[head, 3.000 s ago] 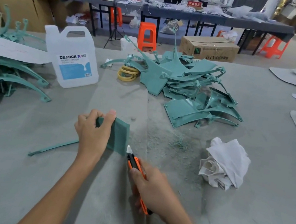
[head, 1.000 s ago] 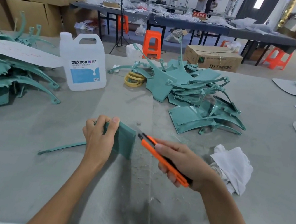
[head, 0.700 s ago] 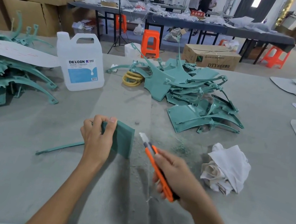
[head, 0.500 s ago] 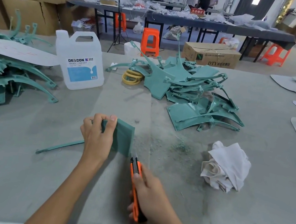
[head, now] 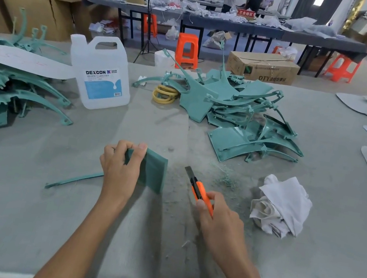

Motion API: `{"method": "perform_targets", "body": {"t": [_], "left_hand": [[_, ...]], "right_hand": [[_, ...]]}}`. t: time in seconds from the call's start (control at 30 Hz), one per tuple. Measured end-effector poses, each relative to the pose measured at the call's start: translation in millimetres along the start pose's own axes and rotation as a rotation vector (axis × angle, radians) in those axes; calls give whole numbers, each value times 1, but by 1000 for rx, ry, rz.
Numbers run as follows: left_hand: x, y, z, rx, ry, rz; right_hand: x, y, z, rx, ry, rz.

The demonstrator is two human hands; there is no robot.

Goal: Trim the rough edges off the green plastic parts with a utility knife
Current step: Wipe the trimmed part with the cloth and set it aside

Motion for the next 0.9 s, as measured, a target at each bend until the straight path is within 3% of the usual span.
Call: {"method": "perform_targets", "body": {"t": [0.1,0.27,0.33,0.4,0.47,0.53,0.6,0.77,0.9], "left_hand": [[8,-9,0,10,5,0],[40,-29,-6,29,8,15],[56,-36,-2,67,-64,61],[69,-41,-8,86,-131,187],[77,-42,-11,203,-347,266],[81,-37,-12,428,-587,231],[81,-33,-10,517,-715,142],[74,-40,-3,610,-834,136],[72,-49,13,719,-779,97]], "right_hand": [[-2,2,9,132,-67,63],[-20,-41,27,223,-271,497],[-35,-58,53,278,-159,445],[-39,-62,82,384,17,271],[-32,-61,102,407,90,214],[-27,-62,111,340,114,273],[-28,-68,120,260,162,327],[-35,-102,99,-105,184,525],[-32,-104,29,-436,-105,445]]}}
Point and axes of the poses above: each hand's wrist, its own x-axis away from the middle knuckle, its own y-axis out of the palm, z = x × y, the point moved 3 cm from there along -x, towards the middle knuckle, and after that the axes turned 14 degrees about z, right-handed, at the moved point
